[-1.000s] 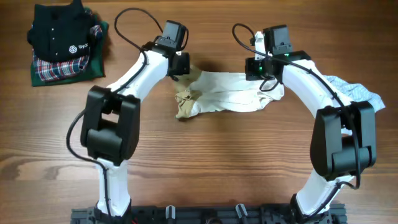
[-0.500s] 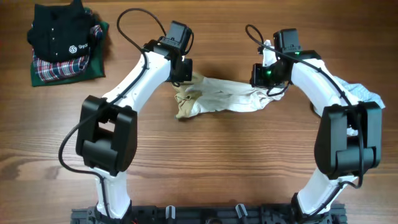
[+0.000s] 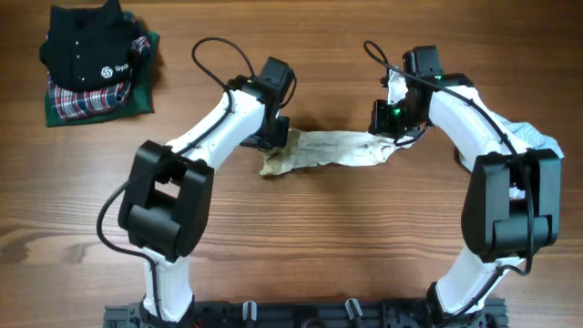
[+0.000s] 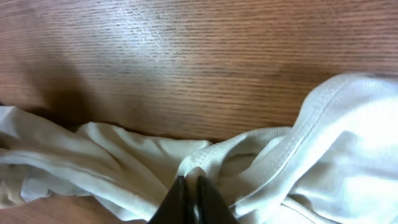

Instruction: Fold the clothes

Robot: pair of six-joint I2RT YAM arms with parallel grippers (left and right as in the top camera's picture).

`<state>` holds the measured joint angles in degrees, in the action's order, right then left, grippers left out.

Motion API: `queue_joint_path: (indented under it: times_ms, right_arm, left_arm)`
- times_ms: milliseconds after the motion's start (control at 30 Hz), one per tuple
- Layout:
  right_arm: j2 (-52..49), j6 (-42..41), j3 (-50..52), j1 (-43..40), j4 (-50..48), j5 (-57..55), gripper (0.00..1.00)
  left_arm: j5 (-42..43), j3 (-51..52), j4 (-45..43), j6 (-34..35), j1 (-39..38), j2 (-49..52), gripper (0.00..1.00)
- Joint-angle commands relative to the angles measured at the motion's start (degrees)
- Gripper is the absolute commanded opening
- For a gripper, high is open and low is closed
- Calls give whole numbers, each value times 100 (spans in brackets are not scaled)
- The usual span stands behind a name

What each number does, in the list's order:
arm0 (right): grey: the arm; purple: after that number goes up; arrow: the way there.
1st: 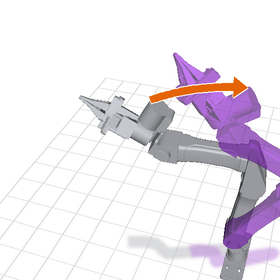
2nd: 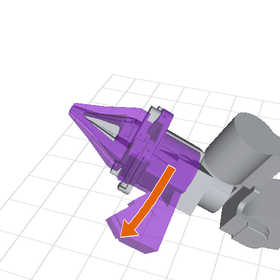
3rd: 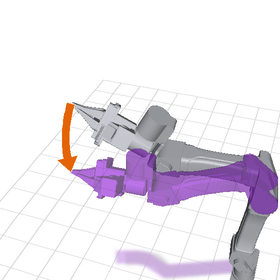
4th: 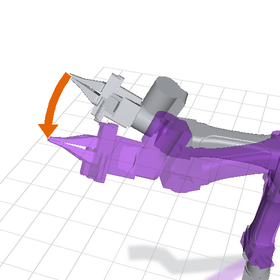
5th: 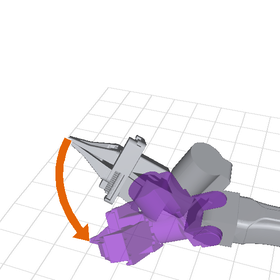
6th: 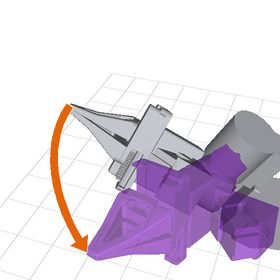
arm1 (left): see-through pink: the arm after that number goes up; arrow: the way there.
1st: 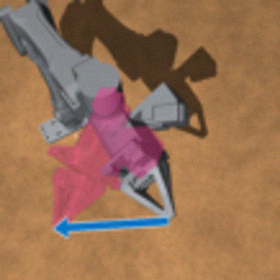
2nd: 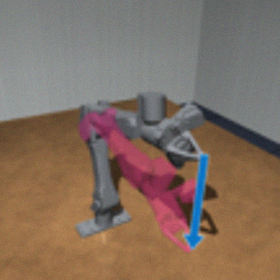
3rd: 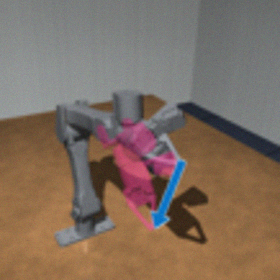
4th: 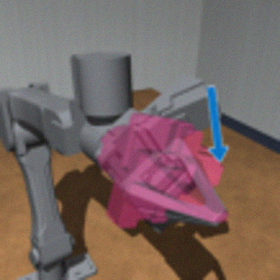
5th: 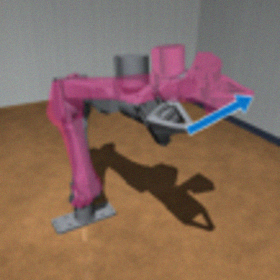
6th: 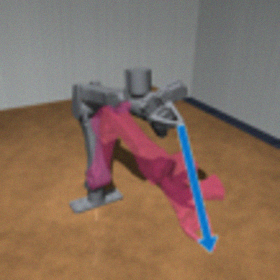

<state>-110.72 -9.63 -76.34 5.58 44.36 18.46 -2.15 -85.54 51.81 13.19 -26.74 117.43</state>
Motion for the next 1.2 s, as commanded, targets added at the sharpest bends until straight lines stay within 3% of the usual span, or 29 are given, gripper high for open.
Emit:
queue_joint_path:
  times_ms: [0,200,367,500,700,833,867,933,1033,1100,1167]
  right_arm:
    - [68,-258,7,-96,101,94,31]
    - [70,-238,4,-107,385,420,40]
    - [70,-33,4,-170,680,992,40]
    - [70,61,4,-306,715,1239,40]
    - [70,656,4,-1231,809,2262,40]
    - [70,789,4,-1768,717,1740,50]
    - [68,752,4,-1873,608,1333,64]
    - [63,640,4,-1899,485,1106,69]
    - [35,361,9,-1895,164,772,68]
    - [35,339,11,-1893,129,743,62]
    - [35,348,22,-1847,122,686,57]
  left_arm:
    - [-52,46,122,76,-79,-155,13]
    - [-52,42,378,225,37,-1045,14]
    - [190,42,461,553,-103,-2249,27]
    - [192,44,413,874,-297,-2092,29]
    - [214,48,125,1176,-560,-1609,32]
    - [210,48,-133,1196,-697,-1303,31]
    - [146,48,-127,1193,-693,-1244,34]
    - [94,48,-129,1191,-669,-1239,43]
    - [57,48,-118,1189,-647,-1239,50]
    - [57,48,-120,1191,-647,-1239,51]
    - [57,48,-122,1191,-647,-1239,64]
